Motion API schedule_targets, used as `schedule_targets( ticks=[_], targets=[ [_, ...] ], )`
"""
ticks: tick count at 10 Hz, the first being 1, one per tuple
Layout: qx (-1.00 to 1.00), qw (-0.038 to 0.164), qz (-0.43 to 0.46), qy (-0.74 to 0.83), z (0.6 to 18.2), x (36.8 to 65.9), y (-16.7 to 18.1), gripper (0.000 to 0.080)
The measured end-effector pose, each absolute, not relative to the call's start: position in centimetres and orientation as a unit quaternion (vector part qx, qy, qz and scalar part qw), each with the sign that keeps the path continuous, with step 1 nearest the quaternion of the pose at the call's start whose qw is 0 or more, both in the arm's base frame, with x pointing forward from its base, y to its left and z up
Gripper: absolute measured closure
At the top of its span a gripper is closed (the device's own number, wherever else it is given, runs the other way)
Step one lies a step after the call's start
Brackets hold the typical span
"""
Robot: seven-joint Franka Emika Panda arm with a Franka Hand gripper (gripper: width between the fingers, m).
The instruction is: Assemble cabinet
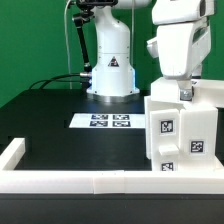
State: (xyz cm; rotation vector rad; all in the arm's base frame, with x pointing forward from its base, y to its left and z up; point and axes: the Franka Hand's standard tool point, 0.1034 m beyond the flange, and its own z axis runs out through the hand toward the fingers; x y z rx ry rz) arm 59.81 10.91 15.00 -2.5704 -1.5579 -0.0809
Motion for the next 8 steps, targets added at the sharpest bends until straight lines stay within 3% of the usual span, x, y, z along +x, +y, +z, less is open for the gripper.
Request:
schedule_targets(
  ticks=[8],
  targets=[
    [-0.987, 0.065, -0.044, -0.137, 15.03, 60.3, 11.54, 0.0242]
  ],
)
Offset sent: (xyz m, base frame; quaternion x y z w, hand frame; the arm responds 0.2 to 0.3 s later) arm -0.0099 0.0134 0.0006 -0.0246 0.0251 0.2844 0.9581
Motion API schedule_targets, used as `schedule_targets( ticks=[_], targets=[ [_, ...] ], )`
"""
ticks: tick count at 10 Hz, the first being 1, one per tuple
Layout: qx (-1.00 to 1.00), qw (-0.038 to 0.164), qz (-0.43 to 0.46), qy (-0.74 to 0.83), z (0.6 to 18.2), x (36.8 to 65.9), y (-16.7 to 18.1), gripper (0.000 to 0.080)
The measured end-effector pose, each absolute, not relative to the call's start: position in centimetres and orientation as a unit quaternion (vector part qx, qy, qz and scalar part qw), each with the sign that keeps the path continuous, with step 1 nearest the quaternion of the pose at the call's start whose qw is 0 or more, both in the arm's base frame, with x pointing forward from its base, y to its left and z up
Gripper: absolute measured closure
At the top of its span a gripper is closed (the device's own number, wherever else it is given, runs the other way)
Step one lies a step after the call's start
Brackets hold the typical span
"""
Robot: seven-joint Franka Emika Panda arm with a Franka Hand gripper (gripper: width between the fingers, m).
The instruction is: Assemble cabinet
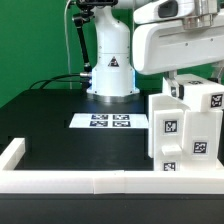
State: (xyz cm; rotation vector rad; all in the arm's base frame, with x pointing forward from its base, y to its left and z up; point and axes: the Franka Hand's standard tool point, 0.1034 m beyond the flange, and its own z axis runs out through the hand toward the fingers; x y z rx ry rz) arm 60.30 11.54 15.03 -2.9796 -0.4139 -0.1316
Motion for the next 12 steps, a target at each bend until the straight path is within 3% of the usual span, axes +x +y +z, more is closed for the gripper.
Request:
schedule_targets(
  ticks=[8, 12],
  targets=[
    [-0.99, 0.07, -0.036, 0.113, 15.3, 60.6, 10.2, 0.0242],
    [-0.99, 0.07, -0.035, 0.115, 15.4, 60.6, 10.0, 0.0237]
  ],
)
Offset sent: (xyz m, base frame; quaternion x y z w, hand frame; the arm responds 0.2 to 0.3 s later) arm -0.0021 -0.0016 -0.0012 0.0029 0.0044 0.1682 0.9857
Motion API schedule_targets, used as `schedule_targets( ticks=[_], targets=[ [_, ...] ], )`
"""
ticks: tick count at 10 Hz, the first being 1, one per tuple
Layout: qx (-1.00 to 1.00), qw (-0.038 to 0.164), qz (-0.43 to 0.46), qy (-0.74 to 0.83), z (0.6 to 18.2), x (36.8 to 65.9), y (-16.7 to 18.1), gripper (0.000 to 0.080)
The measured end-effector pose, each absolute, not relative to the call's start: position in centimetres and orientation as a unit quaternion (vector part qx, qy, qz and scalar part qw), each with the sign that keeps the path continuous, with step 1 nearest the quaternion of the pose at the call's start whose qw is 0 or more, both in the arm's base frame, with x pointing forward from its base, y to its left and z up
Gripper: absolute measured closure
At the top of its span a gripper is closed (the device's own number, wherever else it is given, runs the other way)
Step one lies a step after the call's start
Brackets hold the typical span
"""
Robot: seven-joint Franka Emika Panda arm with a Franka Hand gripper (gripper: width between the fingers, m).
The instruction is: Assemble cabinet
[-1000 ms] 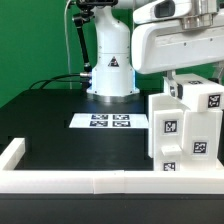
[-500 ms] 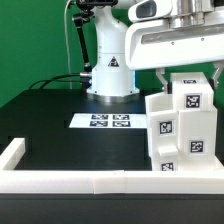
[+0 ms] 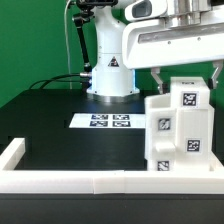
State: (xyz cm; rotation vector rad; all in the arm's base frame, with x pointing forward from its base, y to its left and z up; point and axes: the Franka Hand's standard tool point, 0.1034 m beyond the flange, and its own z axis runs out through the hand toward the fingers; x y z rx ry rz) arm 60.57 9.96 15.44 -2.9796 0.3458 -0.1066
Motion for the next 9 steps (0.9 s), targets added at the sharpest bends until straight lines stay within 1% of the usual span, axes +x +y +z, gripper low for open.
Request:
schedule_targets(
  ticks=[1, 2, 3, 5, 9],
  targets=[
    [-0.99, 0.07, -0.038, 0.114, 15.7, 60.6, 10.0, 0.0049],
    [-0.99, 0.071, -0.039, 0.114, 16.2, 60.7, 10.0, 0.0049],
    [-0.99, 0.071, -0.041, 0.112, 16.9, 60.8, 10.0, 0.001],
    [-0.991, 0.072, -0.042, 0.109, 18.3, 60.8, 9.8, 0.0001],
    [-0.991, 0.072, -0.041, 0.108, 18.2, 60.8, 9.7, 0.0002]
  ],
)
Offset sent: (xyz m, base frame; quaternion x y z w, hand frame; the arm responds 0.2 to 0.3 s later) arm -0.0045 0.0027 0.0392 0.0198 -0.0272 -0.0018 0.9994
